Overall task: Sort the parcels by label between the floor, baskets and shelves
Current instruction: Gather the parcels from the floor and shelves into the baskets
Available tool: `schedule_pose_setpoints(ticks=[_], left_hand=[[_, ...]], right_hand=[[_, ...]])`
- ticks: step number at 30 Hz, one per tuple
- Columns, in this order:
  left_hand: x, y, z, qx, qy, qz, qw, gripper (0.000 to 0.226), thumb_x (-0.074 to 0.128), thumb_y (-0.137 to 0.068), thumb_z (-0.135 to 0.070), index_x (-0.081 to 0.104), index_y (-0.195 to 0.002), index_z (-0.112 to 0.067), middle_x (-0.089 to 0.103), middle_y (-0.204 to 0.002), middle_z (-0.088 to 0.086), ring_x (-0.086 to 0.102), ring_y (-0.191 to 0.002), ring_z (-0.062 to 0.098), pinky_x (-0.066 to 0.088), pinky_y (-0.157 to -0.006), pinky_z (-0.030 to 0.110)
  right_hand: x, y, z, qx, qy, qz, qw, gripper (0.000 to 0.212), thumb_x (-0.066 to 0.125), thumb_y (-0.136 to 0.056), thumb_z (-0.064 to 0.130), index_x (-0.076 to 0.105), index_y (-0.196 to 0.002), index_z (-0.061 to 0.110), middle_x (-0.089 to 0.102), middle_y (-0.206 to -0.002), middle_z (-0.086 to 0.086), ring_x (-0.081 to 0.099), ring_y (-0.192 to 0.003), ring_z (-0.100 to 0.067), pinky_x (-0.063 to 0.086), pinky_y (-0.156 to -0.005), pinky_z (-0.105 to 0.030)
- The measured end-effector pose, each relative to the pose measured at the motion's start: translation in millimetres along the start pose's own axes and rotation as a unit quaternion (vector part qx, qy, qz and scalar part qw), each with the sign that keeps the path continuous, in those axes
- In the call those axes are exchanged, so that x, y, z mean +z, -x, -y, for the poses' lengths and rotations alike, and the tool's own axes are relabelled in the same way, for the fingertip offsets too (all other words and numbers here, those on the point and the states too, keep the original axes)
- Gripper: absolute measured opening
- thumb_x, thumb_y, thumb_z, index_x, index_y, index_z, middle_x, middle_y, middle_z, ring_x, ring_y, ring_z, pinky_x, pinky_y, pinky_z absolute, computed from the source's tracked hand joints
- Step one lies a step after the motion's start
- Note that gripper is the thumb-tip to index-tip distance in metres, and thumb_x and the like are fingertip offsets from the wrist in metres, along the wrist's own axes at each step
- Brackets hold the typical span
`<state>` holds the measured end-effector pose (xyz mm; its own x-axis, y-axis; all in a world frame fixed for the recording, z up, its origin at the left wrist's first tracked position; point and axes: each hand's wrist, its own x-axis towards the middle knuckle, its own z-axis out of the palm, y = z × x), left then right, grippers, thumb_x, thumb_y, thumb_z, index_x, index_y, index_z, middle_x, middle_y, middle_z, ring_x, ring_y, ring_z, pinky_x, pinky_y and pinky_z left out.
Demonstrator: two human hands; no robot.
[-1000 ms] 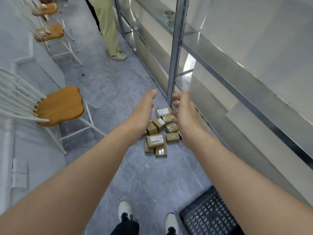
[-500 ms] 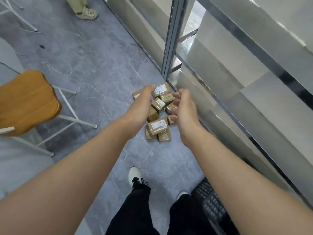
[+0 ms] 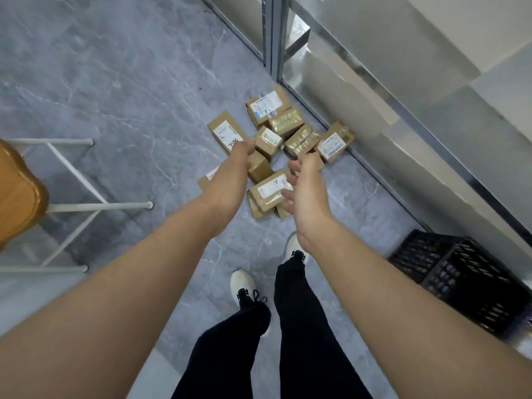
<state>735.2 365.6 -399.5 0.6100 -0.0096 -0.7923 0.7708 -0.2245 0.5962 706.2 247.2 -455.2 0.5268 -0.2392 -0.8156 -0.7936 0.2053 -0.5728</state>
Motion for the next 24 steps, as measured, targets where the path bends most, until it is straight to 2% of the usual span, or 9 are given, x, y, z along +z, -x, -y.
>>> schedule_pose_setpoints(ticks=[2,4,6,10,12,14,19,21,24], left_hand=[[7.1,-31.8,10.3,-0.023,-0.021,-0.005,0.999,0.049,0.029,-0.102,-0.060,0.056,-0.135,-0.037,0.051,-0.143,-0.007,0.042,-0.134,0.016,0.027,-0.118,0.044],[12.6,-63.3,22.3,-0.036,-0.040,-0.005,0.999,0.047,0.029,-0.101,-0.061,0.058,-0.132,-0.040,0.056,-0.136,-0.009,0.047,-0.130,0.015,0.029,-0.117,0.044],[17.0,-92.8,33.9,-0.041,-0.048,-0.009,0.998,0.040,0.031,-0.101,-0.060,0.062,-0.119,-0.043,0.060,-0.121,-0.014,0.052,-0.117,0.011,0.032,-0.110,0.041],[19.7,-154.4,60.2,-0.070,-0.078,0.012,0.994,0.047,0.030,-0.100,-0.062,0.060,-0.129,-0.041,0.059,-0.133,-0.008,0.051,-0.124,0.015,0.032,-0.109,0.042],[20.5,-184.8,73.6,-0.083,-0.093,0.027,0.992,0.043,0.030,-0.097,-0.065,0.065,-0.109,-0.044,0.063,-0.117,-0.014,0.055,-0.113,0.009,0.034,-0.105,0.041],[21.6,-216.2,88.6,-0.091,-0.121,0.044,0.987,0.049,0.030,-0.088,-0.073,0.067,-0.099,-0.043,0.062,-0.114,-0.016,0.054,-0.118,0.013,0.033,-0.109,0.045],[25.2,-298.7,132.0,-0.111,-0.154,0.079,0.979,0.063,0.029,-0.096,-0.068,0.050,-0.146,-0.036,0.046,-0.153,-0.003,0.037,-0.143,0.022,0.025,-0.119,0.050],[28.2,-328.8,149.2,-0.112,-0.170,0.093,0.975,0.055,0.028,-0.100,-0.063,0.054,-0.140,-0.035,0.051,-0.144,-0.004,0.043,-0.132,0.018,0.029,-0.114,0.043],[35.2,-370.3,173.3,-0.100,-0.173,0.100,0.975,0.041,0.028,-0.104,-0.054,0.061,-0.121,-0.035,0.060,-0.122,-0.009,0.051,-0.108,0.009,0.033,-0.091,0.026]], right_hand=[[2.2,-29.1,-14.8,0.020,-0.020,0.000,1.000,0.032,0.041,-0.107,0.050,0.065,-0.099,0.032,0.064,-0.100,0.005,0.061,-0.096,-0.017,0.051,-0.099,-0.042],[5.9,-53.7,-29.9,0.043,-0.030,0.005,0.999,0.033,0.041,-0.105,0.051,0.066,-0.101,0.029,0.062,-0.101,0.002,0.055,-0.090,-0.018,0.051,-0.096,-0.043],[10.2,-74.9,-42.0,0.071,-0.039,-0.003,0.997,0.040,0.041,-0.095,0.057,0.068,-0.105,0.029,0.066,-0.106,0.000,0.057,-0.094,-0.020,0.051,-0.103,-0.047],[19.9,-116.3,-65.3,0.124,-0.053,-0.034,0.990,0.051,0.039,-0.080,0.060,0.068,-0.108,0.030,0.075,-0.121,-0.004,0.068,-0.114,-0.026,0.052,-0.110,-0.050],[27.8,-139.1,-78.4,0.138,-0.064,-0.045,0.987,0.052,0.038,-0.080,0.060,0.068,-0.111,0.032,0.075,-0.116,0.001,0.067,-0.111,-0.022,0.052,-0.110,-0.050],[34.1,-167.8,-95.7,0.148,-0.078,-0.065,0.984,0.040,0.040,-0.094,0.056,0.069,-0.107,0.031,0.073,-0.105,0.004,0.066,-0.104,-0.019,0.053,-0.111,-0.050],[45.4,-238.6,-149.7,0.192,-0.107,-0.117,0.968,0.038,0.039,-0.112,0.041,0.068,-0.089,0.031,0.074,-0.071,0.016,0.065,-0.085,-0.010,0.055,-0.100,-0.037],[52.7,-262.1,-171.1,0.197,-0.121,-0.122,0.965,0.037,0.038,-0.111,0.044,0.068,-0.091,0.034,0.075,-0.079,0.015,0.066,-0.092,-0.011,0.054,-0.108,-0.042],[62.6,-295.5,-204.7,0.203,-0.137,-0.131,0.961,0.037,0.035,-0.110,0.047,0.067,-0.092,0.038,0.073,-0.090,0.014,0.064,-0.100,-0.013,0.051,-0.113,-0.049]])
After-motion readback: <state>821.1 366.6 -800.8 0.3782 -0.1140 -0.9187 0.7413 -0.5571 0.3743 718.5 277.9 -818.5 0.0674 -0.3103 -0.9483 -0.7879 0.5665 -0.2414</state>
